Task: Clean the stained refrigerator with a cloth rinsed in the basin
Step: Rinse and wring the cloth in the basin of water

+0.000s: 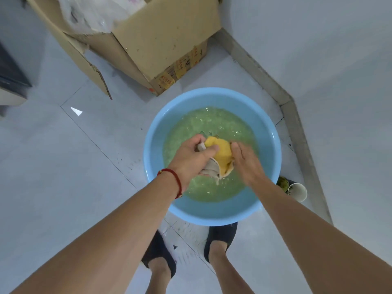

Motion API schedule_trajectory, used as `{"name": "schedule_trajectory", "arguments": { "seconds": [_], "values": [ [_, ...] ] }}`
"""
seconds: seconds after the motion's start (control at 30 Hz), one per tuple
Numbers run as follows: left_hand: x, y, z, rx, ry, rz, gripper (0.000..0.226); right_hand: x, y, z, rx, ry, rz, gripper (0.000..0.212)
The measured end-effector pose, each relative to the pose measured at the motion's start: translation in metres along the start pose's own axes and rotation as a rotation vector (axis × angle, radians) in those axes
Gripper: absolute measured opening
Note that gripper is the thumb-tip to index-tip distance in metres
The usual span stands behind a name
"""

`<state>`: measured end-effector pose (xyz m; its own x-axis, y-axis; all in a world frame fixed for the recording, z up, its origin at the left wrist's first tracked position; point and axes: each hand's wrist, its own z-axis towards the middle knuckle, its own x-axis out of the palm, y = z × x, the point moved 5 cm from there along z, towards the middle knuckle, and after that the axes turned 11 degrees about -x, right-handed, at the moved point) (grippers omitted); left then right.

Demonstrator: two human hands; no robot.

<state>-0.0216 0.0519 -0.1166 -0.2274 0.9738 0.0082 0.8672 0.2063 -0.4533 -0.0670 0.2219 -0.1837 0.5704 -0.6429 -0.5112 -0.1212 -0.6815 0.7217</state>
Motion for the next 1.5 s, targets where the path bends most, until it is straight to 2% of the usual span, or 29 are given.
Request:
{"name": "schedule_trajectory", "arguments": {
  "seconds": [0.03, 0.07, 0.13, 0.2, 0.27, 0.33, 0.4, 0.43, 0.53, 0.63, 0.73, 0.8, 0.87, 0.9, 0.93, 1.0, 1.03, 1.1, 1.17, 1.2, 1.23, 1.3, 1.37, 1.43, 1.5],
  "values": [
    [0.0, -0.008, -0.01, 0.019, 0.019, 0.012, 0.036, -0.011, 0.005, -0.011, -0.047, -0.012, -0.025, 0.037],
    [0.001, -0.015, -0.018, 0.035, 0.035, 0.016, 0.039, -0.019, 0.012, -0.024, -0.087, -0.008, -0.044, 0.048],
    [0.006, -0.028, -0.038, 0.063, 0.057, 0.023, 0.036, -0.026, 0.033, -0.047, -0.116, 0.054, 0.04, 0.086],
    [0.006, -0.033, -0.053, 0.067, 0.071, 0.02, 0.033, -0.018, 0.06, -0.06, -0.175, 0.122, 0.203, 0.105],
    [0.001, -0.039, -0.068, 0.035, 0.099, -0.046, 0.029, -0.006, 0.084, -0.064, -0.188, 0.16, 0.327, 0.102],
    [-0.011, -0.043, -0.084, 0.003, 0.13, -0.154, 0.028, -0.003, 0.097, -0.06, -0.124, 0.121, 0.317, 0.072],
    [-0.028, -0.043, -0.094, 0.013, 0.096, -0.173, 0.037, -0.014, 0.105, -0.058, -0.121, 0.051, 0.164, 0.038],
    [-0.039, -0.044, -0.1, 0.031, 0.058, -0.158, 0.036, -0.022, 0.11, -0.058, -0.13, 0.035, 0.129, 0.032],
    [-0.061, -0.033, -0.105, -0.017, -0.032, -0.074, 0.025, -0.047, 0.121, -0.065, -0.093, 0.077, 0.203, 0.043],
    [-0.056, -0.013, -0.106, -0.106, 0.155, -0.024, 0.033, -0.064, 0.137, -0.077, -0.078, 0.165, 0.436, 0.069],
    [-0.034, -0.009, -0.117, -0.049, 0.261, 0.252, 0.051, -0.073, 0.147, -0.085, -0.082, 0.224, 0.611, 0.07],
    [-0.021, -0.013, -0.117, 0.03, 0.229, 0.413, 0.076, -0.074, 0.151, -0.092, -0.026, 0.282, 0.771, 0.067],
    [-0.01, -0.017, -0.113, 0.123, 0.215, 0.427, 0.098, -0.074, 0.156, -0.101, 0.007, 0.383, 0.98, 0.062],
    [-0.007, -0.02, -0.11, 0.165, 0.205, 0.409, 0.102, -0.077, 0.16, -0.106, 0.005, 0.439, 1.091, 0.058],
    [-0.006, -0.024, -0.108, 0.222, 0.187, 0.408, 0.096, -0.082, 0.162, -0.109, 0.0, 0.48, 1.203, 0.054],
    [-0.006, -0.04, -0.112, 0.397, 0.118, 0.512, 0.062, -0.091, 0.163, -0.112, 0.007, 0.479, 1.343, 0.045],
    [-0.004, -0.05, -0.118, 0.535, 0.086, 0.597, 0.046, -0.093, 0.16, -0.111, 0.049, 0.403, 1.34, 0.037],
    [0.006, -0.07, -0.138, 0.851, 0.063, 0.795, 0.016, -0.091, 0.148, -0.106, 0.132, 0.153, 1.168, 0.032],
    [0.016, -0.08, -0.15, 1.08, 0.04, 1.053, 0.006, -0.086, 0.145, -0.103, 0.11, -0.062, 1.017, 0.023],
    [0.019, -0.082, -0.153, 1.151, 0.029, 1.146, 0.008, -0.078, 0.147, -0.102, 0.108, -0.041, 1.03, 0.024],
    [0.019, -0.084, -0.154, 1.2, 0.007, 1.219, 0.012, -0.066, 0.151, -0.102, 0.126, 0.061, 1.074, 0.035],
    [0.017, -0.087, -0.154, 1.273, -0.027, 1.332, 0.019, -0.046, 0.154, -0.109, 0.252, 0.316, 1.199, 0.068],
    [0.01, -0.086, -0.147, 1.308, -0.054, 1.453, 0.023, -0.039, 0.157, -0.117, 0.312, 0.495, 1.294, 0.09],
    [0.002, -0.086, -0.133, 1.255, -0.105, 1.539, 0.027, -0.043, 0.156, -0.119, 0.234, 0.621, 1.165, 0.088],
    [-0.002, -0.086, -0.117, 1.102, -0.158, 1.677, 0.034, -0.048, 0.158, -0.114, 0.138, 0.664, 0.888, 0.064]
  ]
}}
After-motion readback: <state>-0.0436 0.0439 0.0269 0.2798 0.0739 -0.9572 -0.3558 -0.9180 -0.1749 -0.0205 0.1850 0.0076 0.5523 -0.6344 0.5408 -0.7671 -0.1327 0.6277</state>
